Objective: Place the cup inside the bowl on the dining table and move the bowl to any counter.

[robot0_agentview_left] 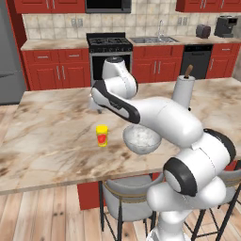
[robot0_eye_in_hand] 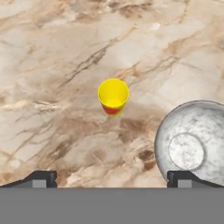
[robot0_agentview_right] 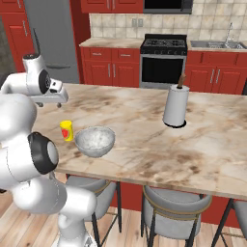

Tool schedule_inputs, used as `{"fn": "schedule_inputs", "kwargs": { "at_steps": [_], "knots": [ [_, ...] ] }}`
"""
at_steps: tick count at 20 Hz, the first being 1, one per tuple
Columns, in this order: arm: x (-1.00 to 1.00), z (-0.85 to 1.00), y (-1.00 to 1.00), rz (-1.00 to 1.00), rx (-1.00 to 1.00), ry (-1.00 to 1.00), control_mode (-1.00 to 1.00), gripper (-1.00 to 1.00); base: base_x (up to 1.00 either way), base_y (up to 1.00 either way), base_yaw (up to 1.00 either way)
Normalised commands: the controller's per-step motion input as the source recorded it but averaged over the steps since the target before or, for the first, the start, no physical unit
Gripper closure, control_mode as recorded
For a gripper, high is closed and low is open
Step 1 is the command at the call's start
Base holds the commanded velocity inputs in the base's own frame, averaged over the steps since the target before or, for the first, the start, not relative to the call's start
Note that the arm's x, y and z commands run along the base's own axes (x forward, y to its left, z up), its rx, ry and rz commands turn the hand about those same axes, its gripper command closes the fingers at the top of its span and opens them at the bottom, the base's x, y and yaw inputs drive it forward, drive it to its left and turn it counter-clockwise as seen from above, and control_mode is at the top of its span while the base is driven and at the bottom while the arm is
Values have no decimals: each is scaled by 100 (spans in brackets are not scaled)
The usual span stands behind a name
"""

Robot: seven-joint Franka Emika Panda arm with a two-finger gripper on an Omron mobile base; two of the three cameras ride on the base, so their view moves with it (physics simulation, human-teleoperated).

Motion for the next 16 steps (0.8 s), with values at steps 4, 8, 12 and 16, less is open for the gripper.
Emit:
{"fn": "schedule_inputs", "kwargs": {
  "at_steps": [4, 8, 12, 16],
  "knots": [
    [30, -16, 25, 0, 0, -5, -100, -100, 0, 0, 0],
    [26, -11, 21, 0, 0, -10, -100, -100, 0, 0, 0],
    [21, -8, 16, 0, 0, -13, -100, -100, 0, 0, 0],
    [18, -8, 15, 0, 0, -13, -100, -100, 0, 0, 0]
  ]
}}
